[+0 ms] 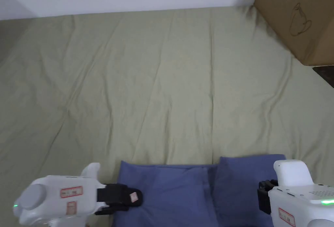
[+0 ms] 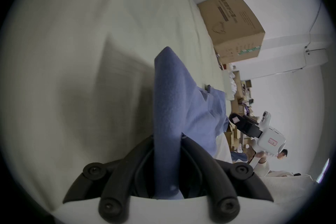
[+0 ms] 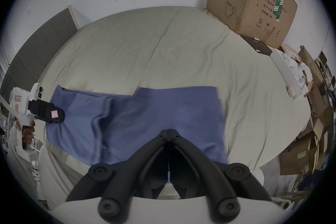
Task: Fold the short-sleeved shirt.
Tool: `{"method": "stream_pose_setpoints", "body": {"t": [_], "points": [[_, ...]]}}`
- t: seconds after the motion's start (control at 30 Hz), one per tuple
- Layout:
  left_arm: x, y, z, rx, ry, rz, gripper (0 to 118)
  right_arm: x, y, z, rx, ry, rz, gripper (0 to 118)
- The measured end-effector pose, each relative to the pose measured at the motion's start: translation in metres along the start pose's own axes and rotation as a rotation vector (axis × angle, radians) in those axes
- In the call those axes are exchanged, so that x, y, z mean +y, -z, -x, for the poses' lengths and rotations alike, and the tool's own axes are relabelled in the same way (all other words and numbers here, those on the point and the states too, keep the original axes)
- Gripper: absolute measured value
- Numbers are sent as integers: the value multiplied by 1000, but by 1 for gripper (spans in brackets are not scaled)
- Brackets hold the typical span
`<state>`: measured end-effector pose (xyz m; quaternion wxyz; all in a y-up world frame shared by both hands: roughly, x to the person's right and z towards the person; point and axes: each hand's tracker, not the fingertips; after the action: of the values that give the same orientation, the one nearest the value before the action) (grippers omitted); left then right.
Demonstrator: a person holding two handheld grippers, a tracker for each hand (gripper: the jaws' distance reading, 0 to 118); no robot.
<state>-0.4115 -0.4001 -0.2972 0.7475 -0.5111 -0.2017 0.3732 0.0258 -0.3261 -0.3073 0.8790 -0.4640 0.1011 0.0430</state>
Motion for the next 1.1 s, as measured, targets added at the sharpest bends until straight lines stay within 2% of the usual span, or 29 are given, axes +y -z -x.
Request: {"method": "stream_pose_setpoints", "body": {"t": [0.17, 0.2, 0.33, 0.47, 0.53, 0.63, 0.73, 0.8, 0.93, 1.1], "points": [[9, -79, 30, 181, 4, -87, 10, -2, -2, -4, 7, 14, -7, 0], [10, -93, 36, 223, -31, -104, 10, -2, -2, -5, 10, 19, -7, 0], [12, -121, 40, 288, -57, -117, 9, -4, 0, -6, 21, 27, -5, 0], [4, -109, -7, 335, -47, -138, 10, -6, 1, -6, 31, 37, -4, 0], [15, -108, -8, 335, -55, -155, 10, -7, 0, -7, 37, 38, -2, 0], [14, -103, -49, 253, -95, -168, 10, -9, -1, -13, 42, 46, -10, 0], [15, -86, -96, 237, -51, -174, 10, -9, -2, -20, 44, 75, -11, 0], [8, -66, -136, 218, 0, -155, 10, -10, -3, -26, 48, 88, -12, 0], [12, -22, -172, 131, 23, -100, 10, -13, -4, -37, 45, 113, -18, 0], [14, 52, -191, 206, 105, 25, 10, -18, -3, -52, 42, 153, -12, 0]]}}
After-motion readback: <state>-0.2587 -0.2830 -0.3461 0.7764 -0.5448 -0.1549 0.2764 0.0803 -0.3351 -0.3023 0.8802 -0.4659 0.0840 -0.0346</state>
